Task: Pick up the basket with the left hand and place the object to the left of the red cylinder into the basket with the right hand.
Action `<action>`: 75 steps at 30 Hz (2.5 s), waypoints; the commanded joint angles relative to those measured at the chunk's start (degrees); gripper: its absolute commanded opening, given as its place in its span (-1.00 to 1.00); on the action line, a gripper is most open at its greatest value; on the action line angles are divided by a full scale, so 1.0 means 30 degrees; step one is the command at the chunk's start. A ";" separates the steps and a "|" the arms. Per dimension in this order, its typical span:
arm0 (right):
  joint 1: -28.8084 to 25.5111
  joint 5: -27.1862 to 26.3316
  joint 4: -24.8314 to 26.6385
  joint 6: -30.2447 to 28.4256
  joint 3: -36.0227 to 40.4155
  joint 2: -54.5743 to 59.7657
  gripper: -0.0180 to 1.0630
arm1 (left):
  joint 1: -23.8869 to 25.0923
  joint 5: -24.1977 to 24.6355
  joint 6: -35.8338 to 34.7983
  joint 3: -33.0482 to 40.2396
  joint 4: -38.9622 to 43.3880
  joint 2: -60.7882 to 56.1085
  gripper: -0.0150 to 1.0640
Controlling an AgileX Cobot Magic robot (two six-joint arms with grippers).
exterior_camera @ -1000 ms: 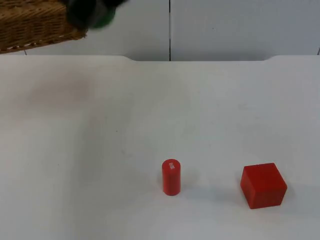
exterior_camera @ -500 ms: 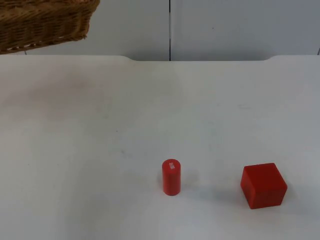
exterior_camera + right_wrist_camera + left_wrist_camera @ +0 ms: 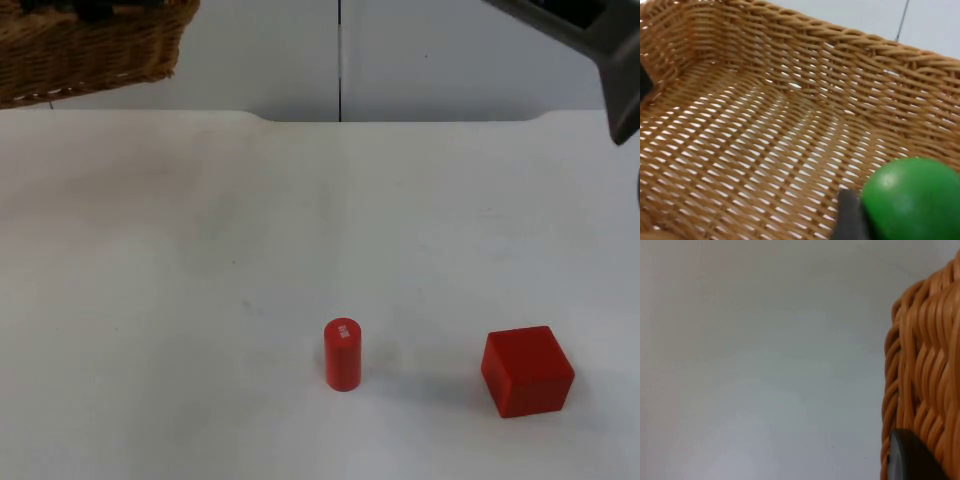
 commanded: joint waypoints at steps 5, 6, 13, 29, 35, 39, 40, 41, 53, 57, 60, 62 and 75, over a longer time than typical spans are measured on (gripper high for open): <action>-0.0112 0.2114 -0.0116 0.0406 -0.1758 -0.1188 0.98 | -0.0006 0.0074 0.0094 -0.0066 -0.0691 -0.0199 -0.98; -0.0112 0.2114 -0.0116 0.0406 -0.1758 -0.1188 0.98 | -0.0006 0.0074 0.0094 -0.0066 -0.0691 -0.0199 -0.98; -0.0112 0.9657 -0.1263 0.0406 -0.3804 -0.3979 0.98 | -0.0006 0.0074 0.0245 -0.0066 -0.0663 -0.0199 -0.98; -0.0112 1.2182 -0.2407 -0.0130 -0.0700 -1.0688 0.98 | -0.2209 0.0074 0.0159 -0.0066 -0.0803 -0.0053 -0.98; -0.0112 1.2182 -0.1989 -0.0130 -0.0043 -1.1538 0.98 | -0.4180 -0.0484 0.0655 -0.0066 -0.1118 0.1593 -0.98; -0.0112 1.2182 -0.2070 -0.0130 -0.0043 -1.1668 0.98 | -0.5283 -0.1925 0.1458 -0.0051 -0.1308 0.3466 -0.98; -0.0112 1.2182 -0.2070 -0.0130 -0.0043 -1.1668 0.98 | -0.5283 -0.1925 0.1458 -0.0051 -0.1308 0.3466 -0.98; -0.0112 1.2182 -0.2119 -0.0130 -0.0043 -1.1665 0.98 | -0.5608 -0.2438 0.1674 -0.0051 -0.1308 0.3921 -0.98; -0.0112 1.2182 -0.2579 -0.0130 -0.0043 -1.1711 0.98 | -0.6595 -0.4720 0.2698 -0.0051 -0.2156 0.7601 -0.97; -0.0112 1.2182 -0.2579 -0.0274 -0.0043 -1.1747 0.98 | -0.6595 -0.4793 0.3476 -0.0051 -0.2156 0.8041 -0.73; -0.0112 1.2182 -0.2530 -0.0526 -0.0043 -1.1890 0.98 | -0.6595 -0.4881 0.3645 -0.0051 -0.1707 0.8157 -0.24; -0.0112 1.2182 -0.2528 -0.0526 -0.0043 -1.2113 0.98 | -0.6552 -0.5026 0.3645 -0.0051 -0.1667 0.8111 0.09; -0.0112 1.2182 -0.2487 -0.0620 0.0315 -1.4472 0.98 | -0.6233 -0.1555 0.3527 -0.0021 -0.0392 0.3786 0.90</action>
